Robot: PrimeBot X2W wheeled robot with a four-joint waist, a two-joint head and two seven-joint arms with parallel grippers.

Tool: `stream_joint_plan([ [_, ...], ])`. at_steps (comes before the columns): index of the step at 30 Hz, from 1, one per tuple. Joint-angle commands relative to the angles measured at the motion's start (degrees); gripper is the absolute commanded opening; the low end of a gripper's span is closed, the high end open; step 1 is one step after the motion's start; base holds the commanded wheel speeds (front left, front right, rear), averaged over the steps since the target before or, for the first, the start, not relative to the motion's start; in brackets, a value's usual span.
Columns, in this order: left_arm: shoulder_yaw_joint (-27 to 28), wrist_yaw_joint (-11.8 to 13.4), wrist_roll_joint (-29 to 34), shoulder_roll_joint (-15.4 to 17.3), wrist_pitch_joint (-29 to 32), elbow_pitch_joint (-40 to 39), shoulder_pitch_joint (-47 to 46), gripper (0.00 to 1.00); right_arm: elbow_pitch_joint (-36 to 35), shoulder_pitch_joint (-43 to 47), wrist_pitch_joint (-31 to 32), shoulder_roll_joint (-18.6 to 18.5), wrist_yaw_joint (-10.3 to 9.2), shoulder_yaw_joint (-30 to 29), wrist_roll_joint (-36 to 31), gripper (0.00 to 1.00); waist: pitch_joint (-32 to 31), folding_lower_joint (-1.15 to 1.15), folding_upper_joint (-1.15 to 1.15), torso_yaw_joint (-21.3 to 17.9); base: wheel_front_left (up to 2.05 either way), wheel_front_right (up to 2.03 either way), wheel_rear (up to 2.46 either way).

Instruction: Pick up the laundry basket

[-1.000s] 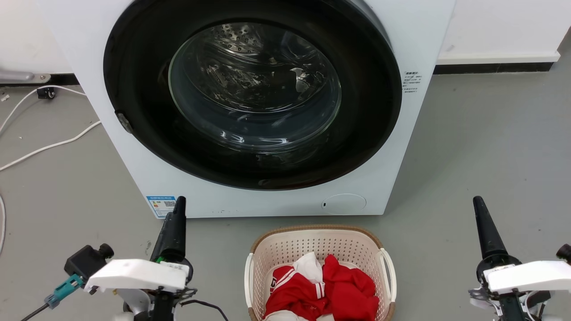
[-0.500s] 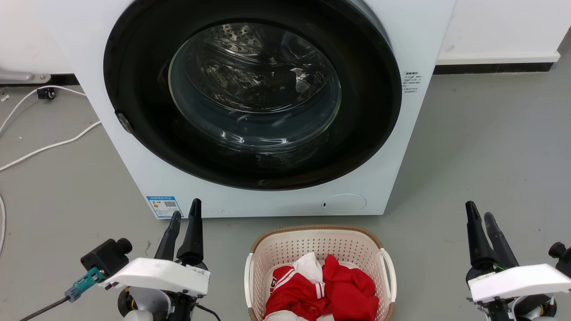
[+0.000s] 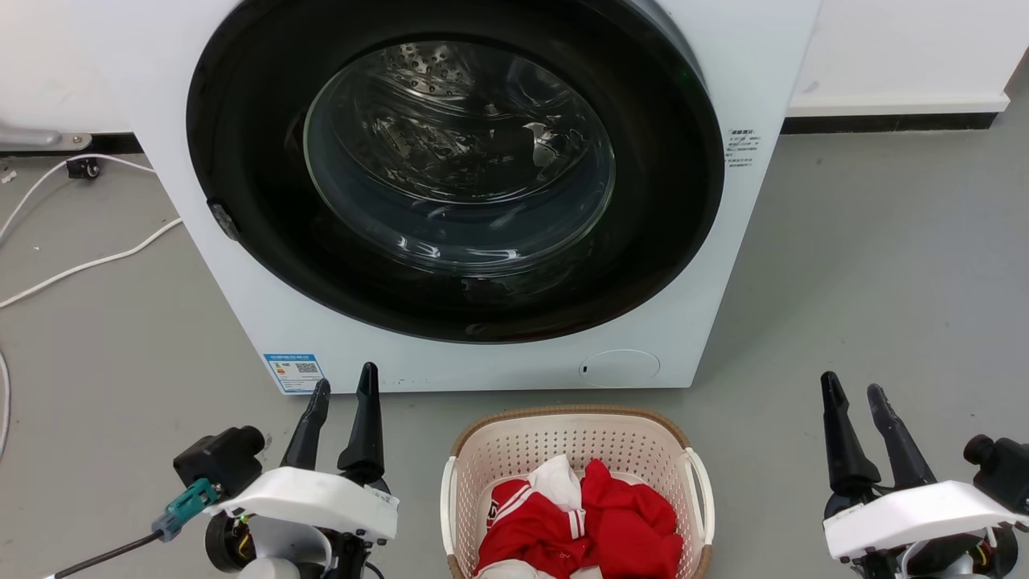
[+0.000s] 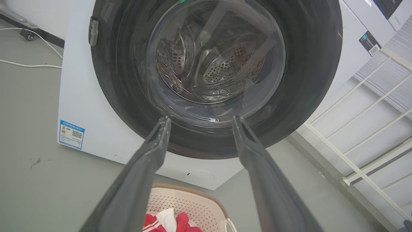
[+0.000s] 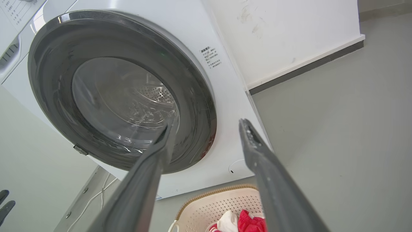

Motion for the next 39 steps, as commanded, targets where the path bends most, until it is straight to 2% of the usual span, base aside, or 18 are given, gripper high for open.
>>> stream_joint_plan([
  [1,-0.3,0.4,1.8,0.2,-0.5,-0.4,-1.3,1.0,-0.9,-0.2,-0.4,-0.2,0.0,0.2,-2.0,1.0,0.0,0.0,0.0,0.0,0.0,0.0,0.0],
  [28,-2.6,2.3,18.2,0.6,-4.3,3.8,-1.7,1.0,-1.5,2.0,-0.5,-0.1,0.0,1.4,-19.6,1.0,-0.2,0.0,0.0,0.1,0.0,0.0,0.0],
  [39,-3.3,3.0,23.8,0.8,-5.6,4.7,-2.0,1.0,-1.7,2.6,0.1,0.3,-0.01,1.5,-24.7,1.0,-0.2,0.0,0.0,0.3,0.0,0.0,0.0],
])
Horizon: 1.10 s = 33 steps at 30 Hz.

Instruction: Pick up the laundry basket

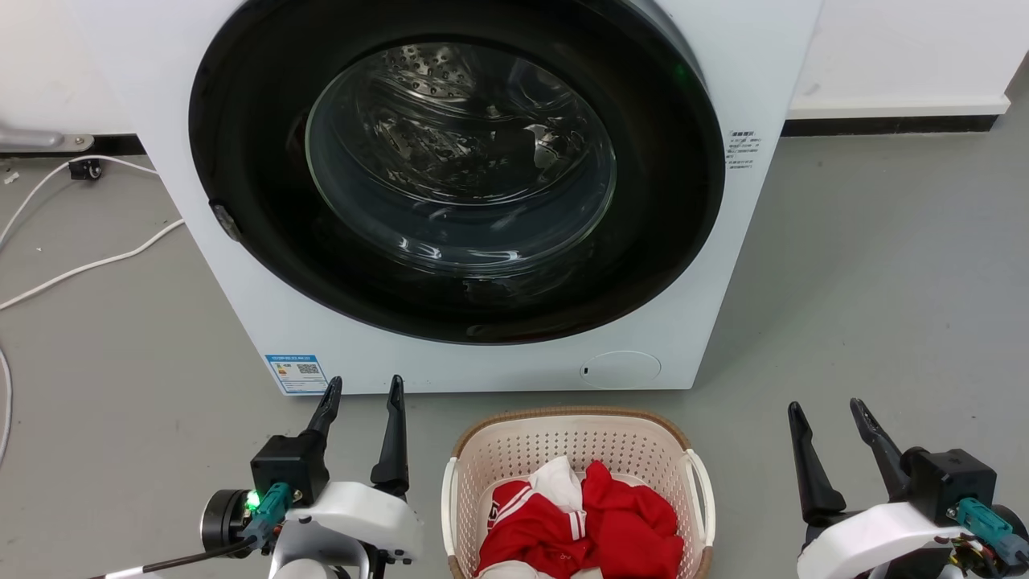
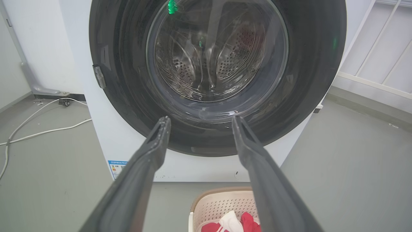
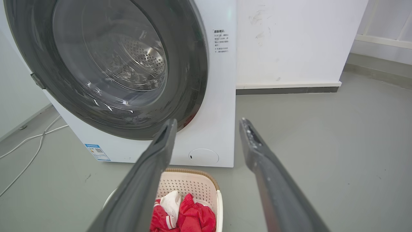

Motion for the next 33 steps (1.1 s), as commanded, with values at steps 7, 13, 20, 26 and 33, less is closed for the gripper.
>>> stream_joint_plan([
  [7,-0.2,0.8,3.6,0.4,-1.1,0.0,-0.6,1.0,-0.8,0.7,-0.4,0.2,-0.02,-0.4,-3.8,1.0,0.1,0.0,0.0,0.2,0.0,0.0,0.0],
  [13,-0.2,1.1,5.5,0.3,-1.7,0.5,-0.3,1.0,-0.9,0.9,-0.7,0.4,-0.02,-0.4,-6.2,1.0,0.2,0.0,0.0,0.2,0.0,0.0,0.0],
  [20,-0.4,1.6,7.8,0.2,-2.5,1.1,-0.5,1.0,-1.1,1.1,-0.9,0.5,-0.02,-0.2,-8.0,1.0,0.4,0.0,0.0,0.0,0.0,0.0,0.0],
  [26,-0.6,1.9,9.1,0.0,-2.9,1.3,-0.3,1.0,-1.1,1.4,-1.2,0.6,-0.02,-0.1,-9.2,1.0,0.5,0.0,0.0,-0.1,0.0,0.0,0.0],
  [33,-0.3,2.0,8.6,-0.1,-2.9,1.5,-0.7,1.0,-0.8,1.1,-1.3,0.7,-0.02,-0.3,-8.3,1.0,0.8,0.0,0.0,-0.1,0.0,0.0,0.0],
])
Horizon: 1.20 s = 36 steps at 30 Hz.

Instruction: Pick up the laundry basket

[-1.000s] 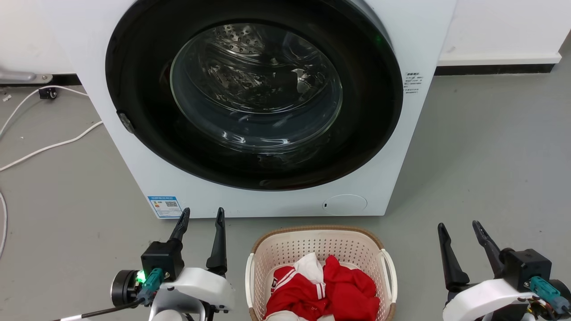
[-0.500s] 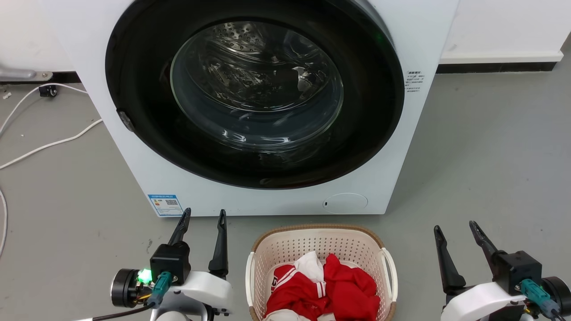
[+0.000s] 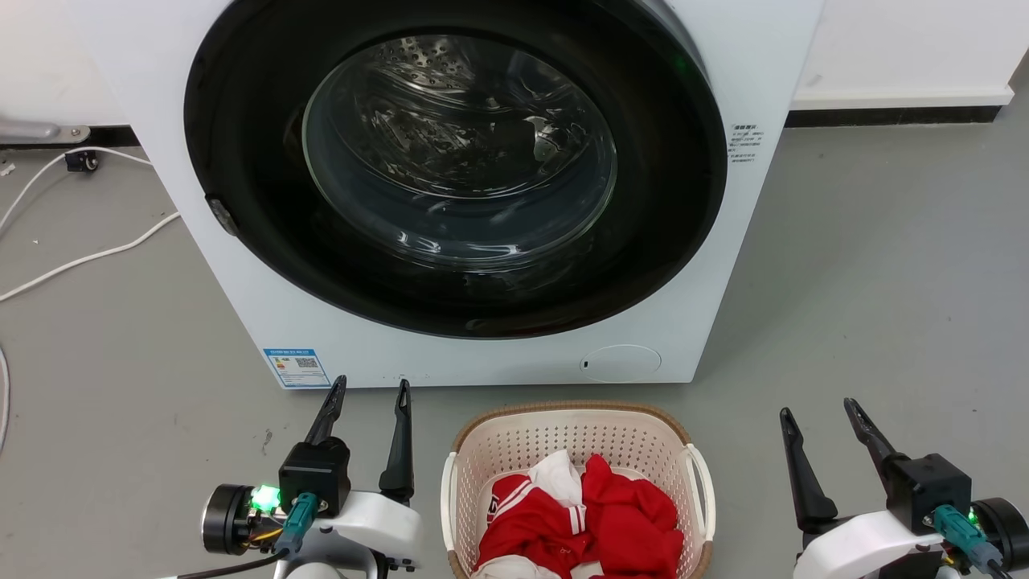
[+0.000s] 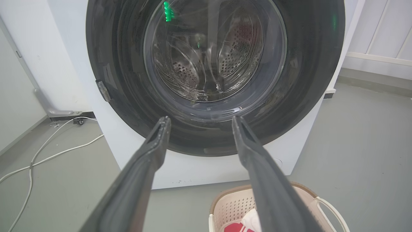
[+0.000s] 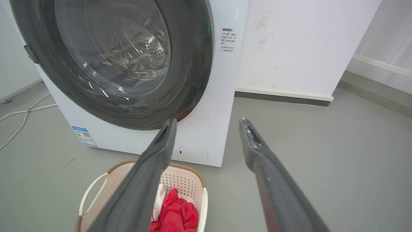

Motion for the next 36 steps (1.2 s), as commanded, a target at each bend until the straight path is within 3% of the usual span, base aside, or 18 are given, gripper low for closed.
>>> stream_joint_plan([
  [1,0.0,0.3,-0.2,-0.1,-0.3,0.1,-0.6,1.0,0.1,0.4,-0.3,0.2,-0.02,-0.1,0.4,1.0,0.1,0.0,0.0,0.1,0.0,0.0,0.0],
  [10,0.0,0.5,-0.5,-0.2,-0.2,0.9,-0.8,1.0,0.6,-0.2,-0.5,0.0,-0.02,-0.4,0.9,1.0,1.1,0.0,0.0,0.1,0.0,0.0,0.0],
  [20,-1.1,1.7,-1.9,-0.3,-0.2,4.5,-3.3,1.0,3.1,-2.7,-0.7,-1.7,-0.02,0.0,3.3,1.0,7.3,0.0,0.0,0.0,0.0,0.0,0.0],
  [30,-4.4,3.2,-7.2,-0.3,-0.2,13.8,-9.1,1.0,11.0,-8.1,-1.7,-5.3,-0.02,2.0,8.0,1.0,16.4,0.0,0.0,0.0,0.0,0.0,0.0],
  [36,-5.6,2.8,-10.2,-0.3,-0.2,21.4,-15.4,1.0,18.2,-13.9,-2.1,-7.7,-0.02,4.8,12.0,1.0,21.8,0.0,0.0,-0.4,0.0,0.0,0.0],
])
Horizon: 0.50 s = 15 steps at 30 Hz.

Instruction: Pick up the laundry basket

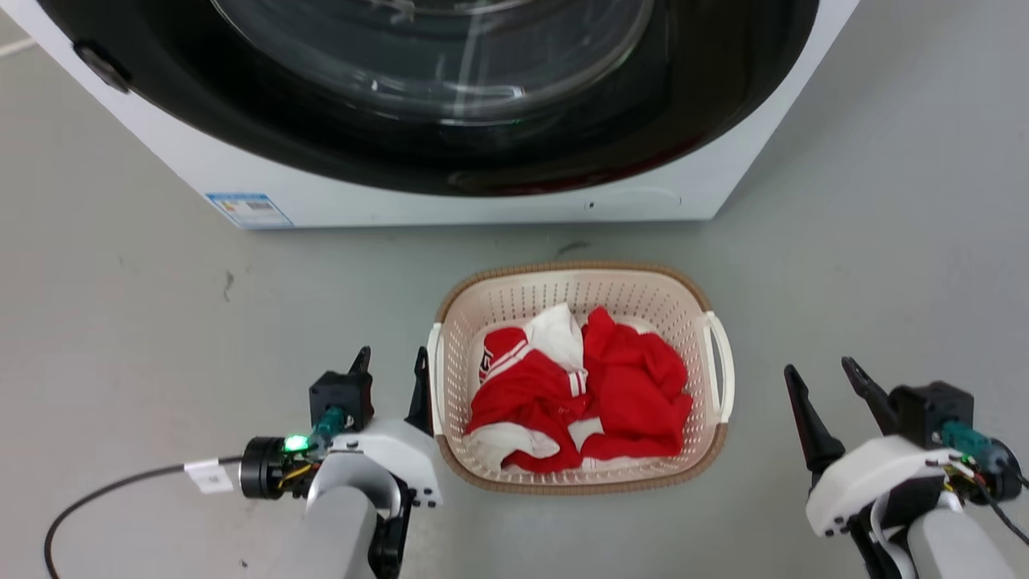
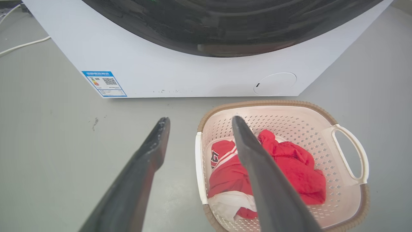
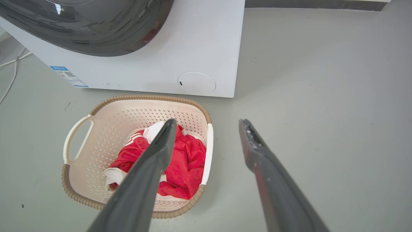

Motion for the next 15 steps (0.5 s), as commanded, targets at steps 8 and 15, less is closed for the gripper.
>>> stream_joint_plan([
  [8,-0.4,-2.6,-3.2,0.0,3.5,10.5,-9.6,1.0,10.0,-10.1,1.4,-2.4,-0.02,6.3,6.8,1.0,7.7,-0.01,0.0,-0.9,0.0,0.0,0.0],
  [15,0.1,-5.1,-5.4,0.7,9.7,19.8,-17.0,1.0,17.6,-19.1,4.2,-3.7,-0.02,14.3,14.1,1.0,11.9,-0.01,0.0,-1.6,0.0,0.0,0.0],
])
